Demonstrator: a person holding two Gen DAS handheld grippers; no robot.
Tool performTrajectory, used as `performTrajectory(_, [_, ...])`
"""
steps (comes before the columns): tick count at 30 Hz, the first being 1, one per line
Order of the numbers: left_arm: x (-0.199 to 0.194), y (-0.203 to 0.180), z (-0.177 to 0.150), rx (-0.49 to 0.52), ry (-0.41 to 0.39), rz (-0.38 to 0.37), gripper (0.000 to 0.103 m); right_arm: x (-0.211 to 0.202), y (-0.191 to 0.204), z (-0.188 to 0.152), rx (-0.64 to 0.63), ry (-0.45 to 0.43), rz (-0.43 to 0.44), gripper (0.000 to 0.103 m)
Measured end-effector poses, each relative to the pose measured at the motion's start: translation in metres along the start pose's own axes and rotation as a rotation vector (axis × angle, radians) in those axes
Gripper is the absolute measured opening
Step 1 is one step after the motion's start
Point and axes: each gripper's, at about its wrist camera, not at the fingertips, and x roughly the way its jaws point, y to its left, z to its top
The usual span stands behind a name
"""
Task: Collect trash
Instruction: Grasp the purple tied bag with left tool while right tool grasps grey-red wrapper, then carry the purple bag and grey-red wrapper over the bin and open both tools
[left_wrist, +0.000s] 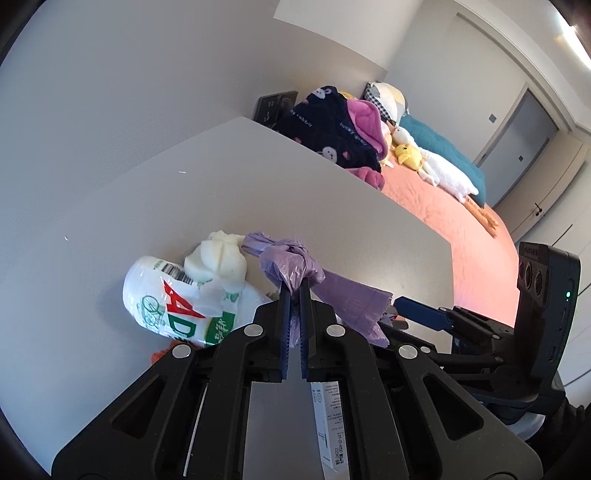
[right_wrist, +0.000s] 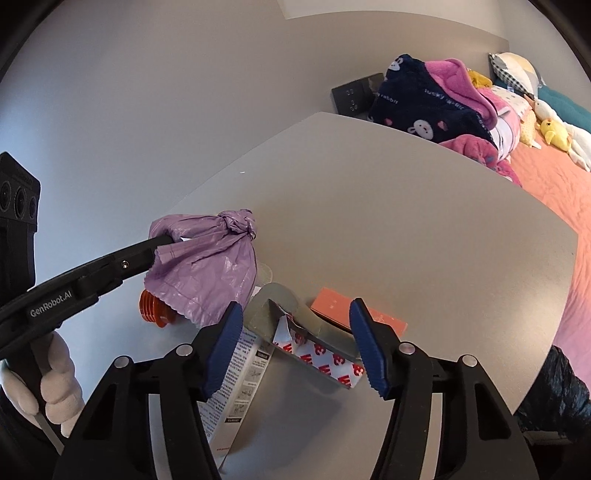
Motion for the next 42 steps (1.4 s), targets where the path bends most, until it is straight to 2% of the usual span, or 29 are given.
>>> performTrajectory(4, [0.0, 0.005, 0.002, -0.012, 0.002, 0.005, 0.003, 0.005, 0.005, 0.003, -0.022, 0.01, 0.03, 0.045])
performTrajectory(14, [-0.007, 0.019, -0.004, -0.043, 0.004, 0.023, 0.003, 0.017, 0.009, 0.003, -0.04, 0.038, 0.015, 0.047])
performTrajectory(18, [-0.012, 0.02, -0.007, -0.048, -0.001, 0.021, 0.003, 0.014, 0.013, 0.003, -0.053, 0.021, -0.008, 0.039])
performTrajectory(24, [-0.018, 0.013, -0.002, -0.035, -0.022, 0.01, 0.003, -0.008, 0.015, 0.003, -0.047, -0.032, -0.013, 0.031])
performTrajectory(34, [-0.036, -0.02, 0.007, 0.025, -0.069, -0.029, 0.003, -0.056, 0.003, 0.005, -0.002, -0.111, -0.034, 0.031])
performTrajectory(42, [-0.043, -0.063, 0.015, 0.1, -0.104, -0.087, 0.003, -0.103, -0.016, -0.004, 0.048, -0.182, -0.069, 0.031])
